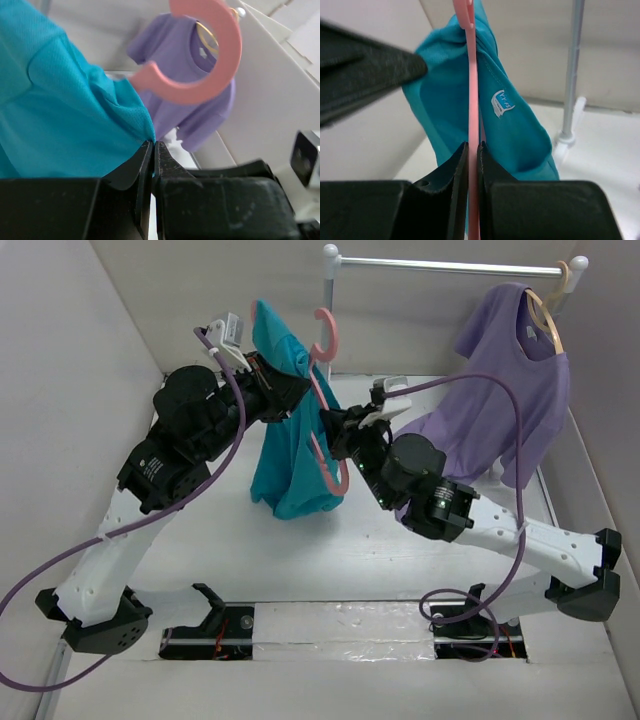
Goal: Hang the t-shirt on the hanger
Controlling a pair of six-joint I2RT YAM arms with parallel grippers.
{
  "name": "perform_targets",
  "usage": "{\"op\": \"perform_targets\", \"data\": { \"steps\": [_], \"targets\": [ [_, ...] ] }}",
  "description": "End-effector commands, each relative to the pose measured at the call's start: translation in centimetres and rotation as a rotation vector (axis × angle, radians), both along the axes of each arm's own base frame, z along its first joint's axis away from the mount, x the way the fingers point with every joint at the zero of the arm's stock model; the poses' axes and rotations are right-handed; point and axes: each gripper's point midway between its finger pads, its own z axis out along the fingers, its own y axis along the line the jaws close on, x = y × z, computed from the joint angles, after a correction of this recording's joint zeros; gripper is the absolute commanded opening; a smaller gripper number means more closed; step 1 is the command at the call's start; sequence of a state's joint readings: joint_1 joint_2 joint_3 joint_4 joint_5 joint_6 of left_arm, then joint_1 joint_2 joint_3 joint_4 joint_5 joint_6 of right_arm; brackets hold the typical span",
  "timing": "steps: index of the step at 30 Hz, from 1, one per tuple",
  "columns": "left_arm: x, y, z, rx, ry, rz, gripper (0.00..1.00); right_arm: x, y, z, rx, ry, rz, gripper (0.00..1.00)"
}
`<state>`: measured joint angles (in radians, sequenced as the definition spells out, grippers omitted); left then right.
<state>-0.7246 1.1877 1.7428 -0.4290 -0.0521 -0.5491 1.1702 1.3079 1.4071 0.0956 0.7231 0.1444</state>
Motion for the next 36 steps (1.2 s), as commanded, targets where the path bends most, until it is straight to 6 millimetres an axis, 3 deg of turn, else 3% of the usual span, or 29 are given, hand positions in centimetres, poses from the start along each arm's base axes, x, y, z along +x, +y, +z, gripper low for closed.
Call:
{"op": "perform_targets", "data": {
  "steps": [1,4,5,6,7,10,13,15,16,18,19,20,23,25,30,36],
  "targets": [
    [-3.1,-0.6,4.8,-0.108,-0.121,-0.139,0.0,0.5,-2.5,7.9,0.342,-0.177,-0.023,0.0],
    [-3.6,-0.2,5.2,-0.091,-0.141,-0.142,0.0,0.9,-2.0,7.9,0.385,-0.181,-0.011,0.0],
    [-3.7,0.2,5.3,-0.077,-0.153,-0.132,0.05,0.9,-1.9,7.5,0.385,-0.184,-0.009,0.0],
    [-3.5,0.5,5.1,-0.062,-0.147,-0.115,0.12,0.7,-2.0,8.0,0.404,-0.194,0.001,0.0],
    [-3.8,1.1,5.6,-0.061,-0.161,-0.097,0.31,0.6,-2.1,8.1,0.41,-0.198,0.004,0.0],
    [-3.7,3.8,7.0,-0.059,-0.2,0.015,0.59,-0.3,-2.7,8.6,0.416,-0.218,0.018,0.0],
    [-3.1,6.9,8.8,-0.091,-0.235,0.168,0.62,-1.6,-3.3,8.4,0.422,-0.222,0.05,0.0],
    [-1.7,8.0,9.4,-0.105,-0.23,0.262,0.62,-2.6,-3.5,7.9,0.422,-0.212,0.07,0.0],
    [-1.8,8.3,10.7,-0.137,-0.239,0.274,0.63,-2.7,-3.6,7.7,0.418,-0.211,0.072,0.0],
    [0.3,6.5,10.1,-0.11,-0.196,0.274,0.64,-3.5,-3.5,7.4,0.397,-0.206,0.087,0.0],
    [-0.1,6.7,12.1,-0.161,-0.205,0.27,0.64,-4.0,-3.7,7.3,0.385,-0.209,0.089,0.0],
    [2.0,5.0,10.8,-0.132,-0.16,0.274,0.64,-4.1,-4.0,7.2,0.379,-0.211,0.081,0.0],
    [4.1,3.2,9.5,-0.159,-0.081,0.208,0.65,-4.6,-5.2,6.8,0.375,-0.203,0.08,0.0],
    [4.7,1.6,8.1,-0.171,-0.044,0.144,0.64,-4.7,-5.5,6.4,0.361,-0.195,0.076,0.0],
    [5.4,0.5,6.6,-0.218,0.009,0.121,0.65,-5.1,-6.4,6.3,0.344,-0.192,0.084,0.0],
    [5.5,-1.1,4.6,-0.241,0.056,0.057,0.75,-5.2,-5.4,5.8,0.309,-0.183,0.114,0.0]
  ]
}}
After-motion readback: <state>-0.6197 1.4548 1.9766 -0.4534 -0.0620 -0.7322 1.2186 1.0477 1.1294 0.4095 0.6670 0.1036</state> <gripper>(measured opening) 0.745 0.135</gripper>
